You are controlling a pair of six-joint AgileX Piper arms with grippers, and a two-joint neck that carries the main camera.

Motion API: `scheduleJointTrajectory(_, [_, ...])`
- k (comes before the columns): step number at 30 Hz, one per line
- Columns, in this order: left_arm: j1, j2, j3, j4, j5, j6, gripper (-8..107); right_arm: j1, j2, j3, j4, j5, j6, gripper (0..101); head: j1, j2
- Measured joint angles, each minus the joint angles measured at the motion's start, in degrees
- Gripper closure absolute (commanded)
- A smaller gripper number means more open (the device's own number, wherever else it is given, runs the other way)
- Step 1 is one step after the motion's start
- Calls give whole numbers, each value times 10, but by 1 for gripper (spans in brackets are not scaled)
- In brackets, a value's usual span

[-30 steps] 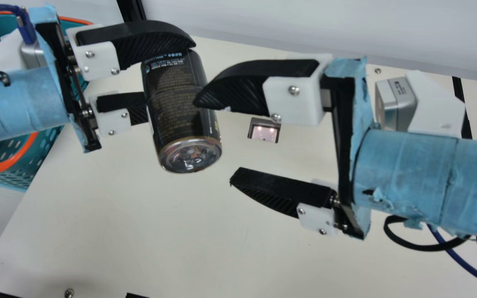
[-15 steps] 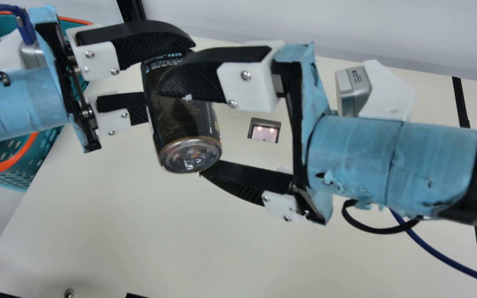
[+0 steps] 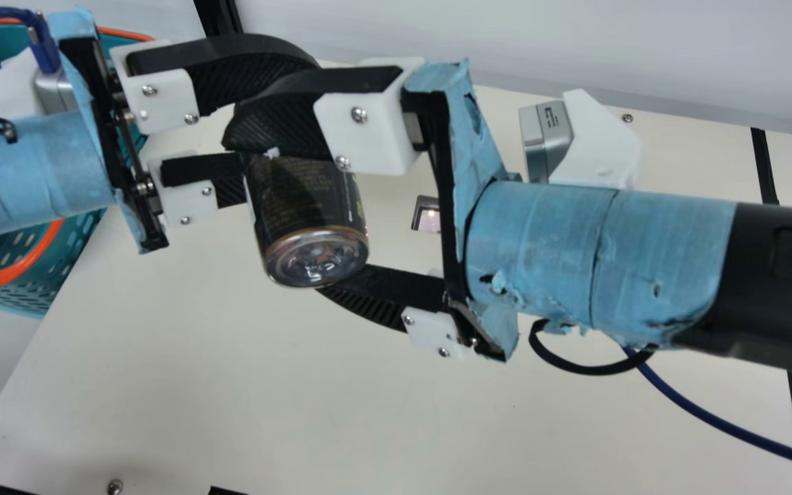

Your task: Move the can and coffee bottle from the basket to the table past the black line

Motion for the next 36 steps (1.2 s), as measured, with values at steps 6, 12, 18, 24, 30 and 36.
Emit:
scheduleJointTrajectory(6, [0, 0, 0, 0, 0, 0, 89, 0, 0, 0, 0, -1, 0, 0, 0, 0])
scheduleJointTrajectory(12, [1, 0, -2, 0, 3, -11, 89, -5, -6, 21, 21, -5, -17, 0, 0, 0])
scheduleJointTrajectory(18, [-3, 13, 10, -6, 14, -55, 89, -5, -8, 27, 31, -13, -22, 0, 3, 0])
scheduleJointTrajectory(24, [-23, 18, 20, -2, 21, -103, 89, -5, -8, 27, 31, -15, -22, 0, 0, 0])
scheduleJointTrajectory(30, [-23, 18, 20, -3, 18, -103, 89, -5, -8, 27, 31, -16, -22, 0, 0, 0])
scheduleJointTrajectory(36, [-23, 18, 20, -5, 18, -103, 28, -5, -8, 27, 30, -15, -22, 101, 0, 0])
